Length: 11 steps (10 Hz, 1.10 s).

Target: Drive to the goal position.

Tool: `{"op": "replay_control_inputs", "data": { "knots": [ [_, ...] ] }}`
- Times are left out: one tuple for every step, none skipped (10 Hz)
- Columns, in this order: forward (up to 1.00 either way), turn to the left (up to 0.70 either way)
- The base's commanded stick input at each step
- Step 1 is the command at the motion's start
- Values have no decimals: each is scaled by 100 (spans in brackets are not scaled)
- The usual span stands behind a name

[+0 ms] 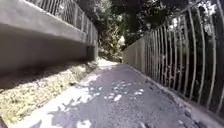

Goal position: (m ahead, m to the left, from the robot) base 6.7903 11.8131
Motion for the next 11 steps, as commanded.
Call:
{"op": "replay_control_inputs", "data": {
  "knots": [
    [50, 0],
    [50, 0],
    [50, 0],
    [50, 0],
    [50, 0],
    [50, 0],
    [50, 0],
    [50, 0],
    [50, 0],
    [50, -36],
    [50, -50]
  ]
}}
